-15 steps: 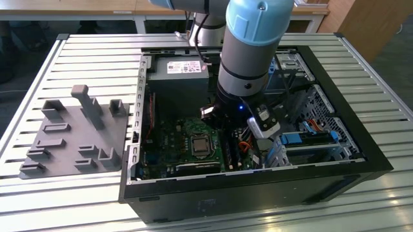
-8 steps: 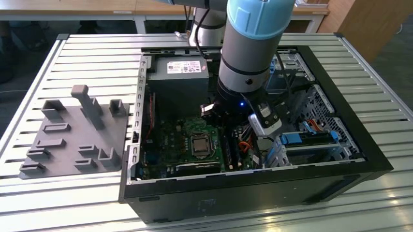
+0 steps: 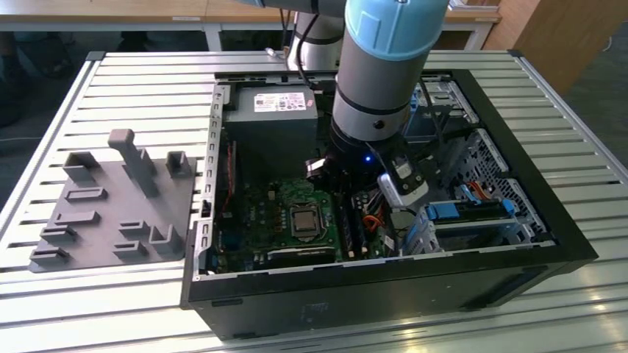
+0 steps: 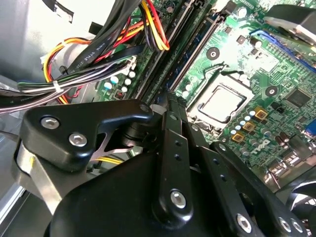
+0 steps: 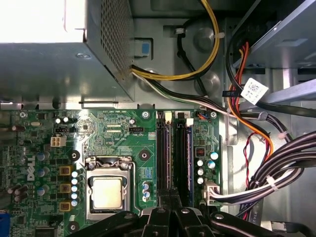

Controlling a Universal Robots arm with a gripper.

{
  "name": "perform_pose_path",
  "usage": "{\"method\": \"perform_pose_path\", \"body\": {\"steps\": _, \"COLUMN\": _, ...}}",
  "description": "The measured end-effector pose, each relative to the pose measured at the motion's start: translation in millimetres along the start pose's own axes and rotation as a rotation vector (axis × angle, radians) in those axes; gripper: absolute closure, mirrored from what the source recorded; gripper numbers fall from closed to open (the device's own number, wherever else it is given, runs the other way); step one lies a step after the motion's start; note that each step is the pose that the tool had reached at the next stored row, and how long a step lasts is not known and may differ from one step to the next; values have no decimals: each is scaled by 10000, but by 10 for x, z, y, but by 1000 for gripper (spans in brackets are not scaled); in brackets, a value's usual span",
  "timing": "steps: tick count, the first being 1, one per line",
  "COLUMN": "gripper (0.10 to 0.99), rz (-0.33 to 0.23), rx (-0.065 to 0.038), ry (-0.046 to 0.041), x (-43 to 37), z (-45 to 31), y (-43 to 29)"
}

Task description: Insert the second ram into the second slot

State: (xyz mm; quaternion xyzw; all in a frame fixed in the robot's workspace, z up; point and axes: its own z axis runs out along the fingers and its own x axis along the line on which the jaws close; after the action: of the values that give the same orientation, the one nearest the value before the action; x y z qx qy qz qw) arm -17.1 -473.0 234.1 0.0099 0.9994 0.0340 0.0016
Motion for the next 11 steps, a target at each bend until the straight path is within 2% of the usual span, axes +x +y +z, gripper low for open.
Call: {"method": "perform_pose_path", "body": {"steps": 11, "gripper": 980, "rz": 1, "rx": -13, "ry": 0, "x": -6, "z": 100, "y": -6}}
